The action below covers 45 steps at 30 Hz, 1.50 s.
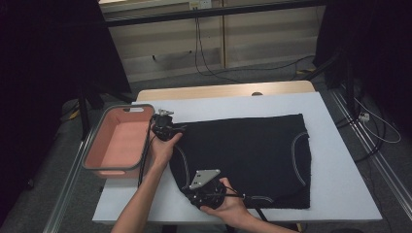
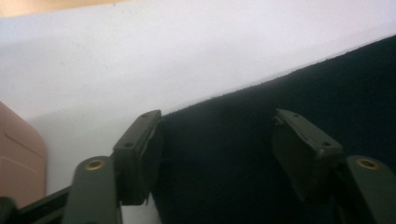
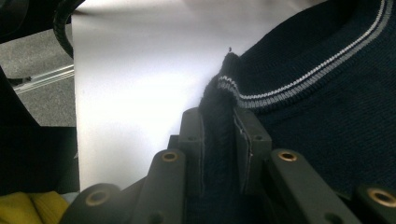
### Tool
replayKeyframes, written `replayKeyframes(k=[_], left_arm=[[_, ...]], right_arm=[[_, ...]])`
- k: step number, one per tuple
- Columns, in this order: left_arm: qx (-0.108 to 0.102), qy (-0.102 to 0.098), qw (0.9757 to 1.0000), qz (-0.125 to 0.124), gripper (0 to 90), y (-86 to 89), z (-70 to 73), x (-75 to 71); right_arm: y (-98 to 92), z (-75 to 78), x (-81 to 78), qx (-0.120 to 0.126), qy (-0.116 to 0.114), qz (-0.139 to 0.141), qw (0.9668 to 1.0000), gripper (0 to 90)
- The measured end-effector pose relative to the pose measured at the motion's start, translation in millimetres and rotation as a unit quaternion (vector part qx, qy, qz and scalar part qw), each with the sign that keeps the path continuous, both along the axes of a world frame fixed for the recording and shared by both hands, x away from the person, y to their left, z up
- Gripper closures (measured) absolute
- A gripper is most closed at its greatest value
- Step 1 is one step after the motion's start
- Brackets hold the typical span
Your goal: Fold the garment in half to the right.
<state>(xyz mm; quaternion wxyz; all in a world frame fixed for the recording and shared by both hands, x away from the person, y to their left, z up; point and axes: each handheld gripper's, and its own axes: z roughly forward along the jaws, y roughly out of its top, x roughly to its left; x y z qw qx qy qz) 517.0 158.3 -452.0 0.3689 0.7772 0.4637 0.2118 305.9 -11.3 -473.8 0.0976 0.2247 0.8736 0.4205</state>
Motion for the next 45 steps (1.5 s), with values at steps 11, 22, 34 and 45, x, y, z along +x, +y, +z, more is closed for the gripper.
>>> replayKeyframes(k=[11, 22, 34, 45], left_arm=[[0.0, 0.005, 0.9999, 0.016, 35.8, 6.7, 1.7, 1.7], [0.023, 0.037, 0.999, 0.014, 27.5, 1.3, -9.9, 4.4], [-0.011, 0.063, 0.998, 0.0, 66.4, -3.8, -5.8, 2.6], [-0.062, 0.06, 0.9962, -0.013, 75.0, 1.8, 4.2, -1.4]], right_arm=[[0.2, -0.2, -0.2, 0.0, -0.002, 0.0, 1.0, 74.6], [0.3, -0.2, -0.3, -0.001, -0.003, 0.001, 1.0, 74.6], [1.1, 2.1, 0.3, -0.002, 0.005, -0.002, 1.0, 74.9], [-2.1, 7.1, -0.5, 0.016, 0.003, -0.001, 0.9999, 75.5]])
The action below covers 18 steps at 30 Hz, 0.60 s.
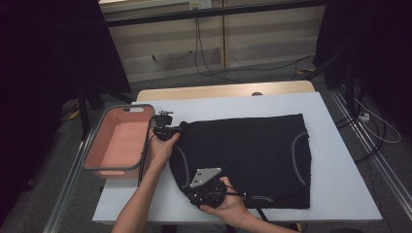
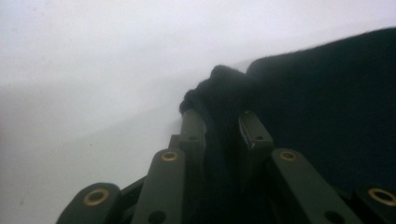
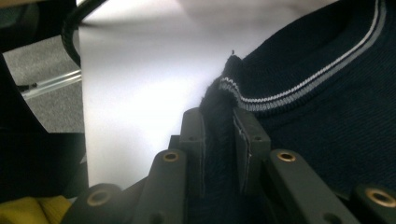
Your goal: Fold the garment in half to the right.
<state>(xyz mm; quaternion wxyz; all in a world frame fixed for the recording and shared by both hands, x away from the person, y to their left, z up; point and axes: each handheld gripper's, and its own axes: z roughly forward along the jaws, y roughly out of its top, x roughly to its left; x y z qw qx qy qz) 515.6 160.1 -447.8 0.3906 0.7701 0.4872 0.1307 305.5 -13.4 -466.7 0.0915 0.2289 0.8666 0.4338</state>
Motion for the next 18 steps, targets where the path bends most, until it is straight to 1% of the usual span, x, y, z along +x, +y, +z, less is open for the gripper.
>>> replayKeyframes(k=[3, 5, 7, 8, 10, 13, 18], left_arm=[[-0.012, -0.007, 0.9999, -0.004, 75.0, 2.9, 6.1, -1.8], [-0.027, -0.011, 0.9996, -0.006, 75.0, 5.6, 9.7, -3.0], [-0.036, -0.015, 0.9992, -0.007, 75.0, 7.2, 14.6, -5.3], [-0.044, -0.02, 0.9988, -0.011, 75.0, 7.0, 18.3, -7.8], [-0.044, -0.031, 0.9984, -0.017, 75.2, 6.0, 23.7, -11.1], [-0.052, -0.039, 0.9977, -0.02, 75.4, 7.8, 28.7, -12.9], [-0.066, -0.043, 0.9967, -0.021, 75.9, 11.1, 29.5, -12.3]], right_arm=[[-1.5, 4.6, -0.3, 0.005, -0.003, -0.002, 1.0, 75.6], [-2.4, 7.4, -0.5, 0.008, -0.005, -0.001, 1.0, 75.6], [-3.4, 9.8, -0.8, 0.013, -0.005, -0.002, 0.9999, 75.7], [-4.0, 10.7, -0.8, 0.015, -0.005, -0.002, 0.9999, 75.7], [-4.9, 12.4, -0.8, 0.018, -0.007, -0.001, 0.9998, 75.9], [-5.4, 14.5, -0.7, 0.023, -0.007, -0.001, 0.9997, 76.0], [-6.1, 18.8, -0.7, 0.029, -0.008, 0.0, 0.9995, 76.4]])
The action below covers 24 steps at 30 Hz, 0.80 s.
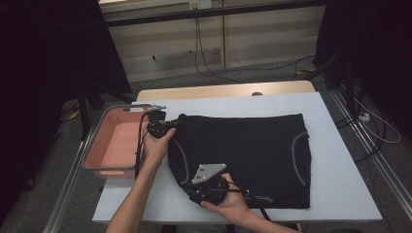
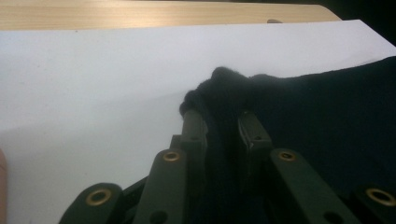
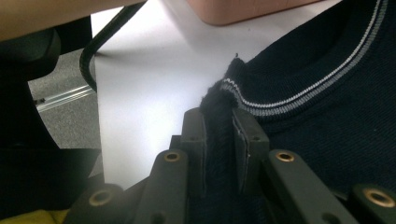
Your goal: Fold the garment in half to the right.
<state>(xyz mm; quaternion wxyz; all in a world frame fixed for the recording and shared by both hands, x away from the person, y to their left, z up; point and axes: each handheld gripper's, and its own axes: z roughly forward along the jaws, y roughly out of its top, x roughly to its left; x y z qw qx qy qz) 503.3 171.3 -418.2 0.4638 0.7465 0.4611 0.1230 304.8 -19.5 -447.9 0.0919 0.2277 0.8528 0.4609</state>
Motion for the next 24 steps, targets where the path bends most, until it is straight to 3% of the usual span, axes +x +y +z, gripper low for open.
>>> replayKeyframes(k=[16, 24], left_arm=[[-0.015, -0.022, 0.9996, -0.007, 77.0, 9.7, 18.5, -1.7], [-0.036, -0.025, 0.999, -0.004, 77.2, 12.1, 21.9, 3.2]], right_arm=[[3.8, 20.1, 0.1, 0.024, -0.016, 0.004, 0.9996, 77.2], [8.1, 30.0, 2.9, 0.035, -0.026, 0.003, 0.999, 77.3]])
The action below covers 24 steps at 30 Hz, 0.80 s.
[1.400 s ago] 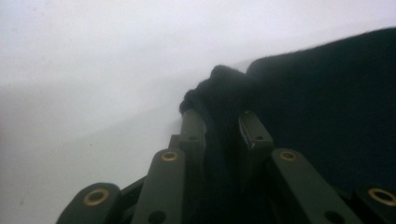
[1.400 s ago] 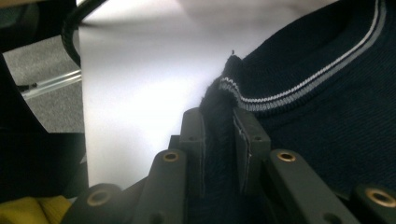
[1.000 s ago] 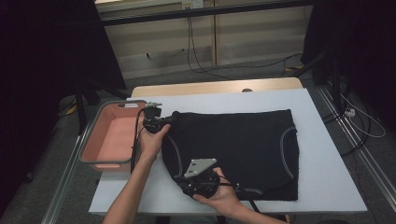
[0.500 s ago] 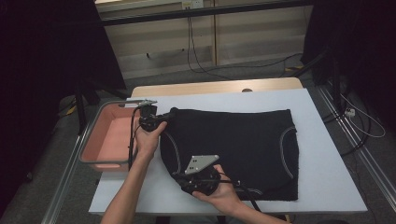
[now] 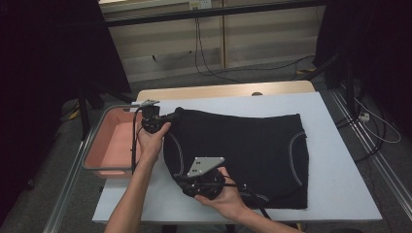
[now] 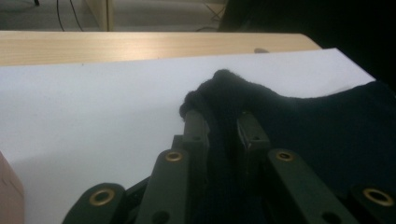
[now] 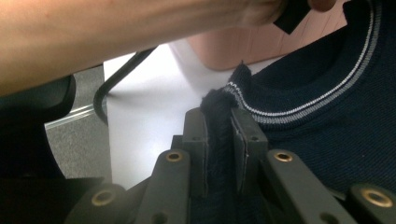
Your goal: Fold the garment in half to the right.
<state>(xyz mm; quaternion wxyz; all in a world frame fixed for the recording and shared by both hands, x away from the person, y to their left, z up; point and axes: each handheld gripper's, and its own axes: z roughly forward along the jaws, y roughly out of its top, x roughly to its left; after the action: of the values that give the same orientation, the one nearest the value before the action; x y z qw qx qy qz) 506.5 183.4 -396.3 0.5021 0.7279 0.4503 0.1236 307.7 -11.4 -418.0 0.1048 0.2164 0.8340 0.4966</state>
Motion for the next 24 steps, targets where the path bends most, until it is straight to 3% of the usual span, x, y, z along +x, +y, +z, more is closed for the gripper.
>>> replayKeyframes(k=[5, 16, 18, 24], left_arm=[[0.005, -0.013, 0.9999, -0.003, 77.2, 2.4, 10.2, -1.0], [0.0, -0.022, 0.9997, 0.007, 77.2, 12.9, 21.3, -2.3], [0.007, -0.025, 0.9996, 0.01, 77.3, 13.4, 22.3, -3.4], [-0.003, -0.031, 0.9995, 0.011, 77.2, 18.6, 27.3, -4.8]], right_arm=[[1.4, 5.6, 1.2, 0.008, -0.007, 0.001, 0.9999, 77.3], [9.9, 13.9, 1.9, 0.022, -0.013, 0.008, 0.9997, 77.3], [11.4, 15.8, 1.9, 0.023, -0.014, 0.008, 0.9996, 77.3], [13.8, 20.0, 1.5, 0.028, -0.018, 0.009, 0.9994, 77.3]])
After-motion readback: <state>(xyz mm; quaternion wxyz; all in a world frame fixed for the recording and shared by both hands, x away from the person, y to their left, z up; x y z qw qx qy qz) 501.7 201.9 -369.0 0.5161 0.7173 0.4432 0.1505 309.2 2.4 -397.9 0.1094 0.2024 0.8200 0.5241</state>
